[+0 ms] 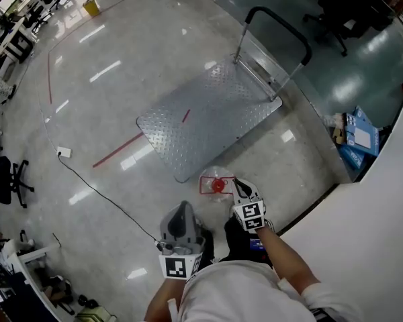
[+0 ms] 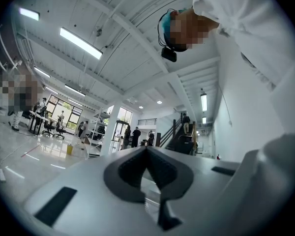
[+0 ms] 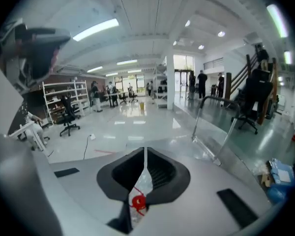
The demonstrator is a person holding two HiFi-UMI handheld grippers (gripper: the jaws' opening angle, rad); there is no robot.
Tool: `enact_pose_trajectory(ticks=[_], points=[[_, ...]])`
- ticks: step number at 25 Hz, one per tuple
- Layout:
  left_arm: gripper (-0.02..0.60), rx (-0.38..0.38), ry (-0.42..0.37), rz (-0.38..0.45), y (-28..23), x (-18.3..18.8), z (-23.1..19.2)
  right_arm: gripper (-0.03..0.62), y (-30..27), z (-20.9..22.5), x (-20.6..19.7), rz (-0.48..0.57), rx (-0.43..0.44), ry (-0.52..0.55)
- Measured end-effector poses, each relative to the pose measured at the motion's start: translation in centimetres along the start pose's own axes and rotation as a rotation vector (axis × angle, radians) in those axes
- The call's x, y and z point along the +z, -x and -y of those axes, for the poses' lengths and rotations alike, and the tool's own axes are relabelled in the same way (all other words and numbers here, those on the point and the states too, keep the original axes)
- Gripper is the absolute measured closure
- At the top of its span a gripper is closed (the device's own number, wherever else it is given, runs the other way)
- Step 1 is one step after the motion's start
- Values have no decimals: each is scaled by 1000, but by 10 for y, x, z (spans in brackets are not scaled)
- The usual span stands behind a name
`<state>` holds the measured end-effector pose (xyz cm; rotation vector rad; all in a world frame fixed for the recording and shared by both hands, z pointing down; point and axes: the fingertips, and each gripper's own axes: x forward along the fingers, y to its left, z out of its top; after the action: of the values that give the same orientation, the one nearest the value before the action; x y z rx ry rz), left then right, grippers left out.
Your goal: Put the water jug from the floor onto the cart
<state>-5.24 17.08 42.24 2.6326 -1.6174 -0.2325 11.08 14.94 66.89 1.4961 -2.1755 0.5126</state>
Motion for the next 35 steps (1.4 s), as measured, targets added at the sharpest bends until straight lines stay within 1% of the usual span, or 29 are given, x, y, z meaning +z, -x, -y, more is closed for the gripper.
enact_pose_trajectory(ticks=[2,4,6,7,10,12,15,17,21,26,31,35], points=[[578,5,11,-7,-2,-4,-5,580,-29,-6,-34,-126,30,23],[578,2,20,-24,-4,-10,-7,580,-52,-10,-69,-230,49,56],[578,-8,20,-43,-7,-19,-8,573,-71,-13,-105,-331,66,60],[578,-12,18,-50,-8,-22,-8,556,-79,-16,-122,-378,78,55],[578,-25,20,-67,-10,-29,-12,447,-98,-28,-168,-512,125,41],[578,-27,34,-85,-11,-36,-15,410,-110,-34,-196,-591,147,47],[578,-17,43,-103,-14,-53,-21,365,-128,-34,-231,-683,156,66],[578,-10,49,-113,-15,-66,-27,338,-140,-34,-249,-720,154,61],[578,-3,63,-132,-13,-89,-34,318,-161,-39,-276,-760,154,55],[578,0,89,-182,-4,-110,-39,304,-180,-30,-305,-811,95,45],[578,10,100,-209,0,-125,-46,295,-195,-36,-319,-834,126,29],[578,25,102,-213,2,-128,-50,296,-195,-36,-321,-855,120,34]])
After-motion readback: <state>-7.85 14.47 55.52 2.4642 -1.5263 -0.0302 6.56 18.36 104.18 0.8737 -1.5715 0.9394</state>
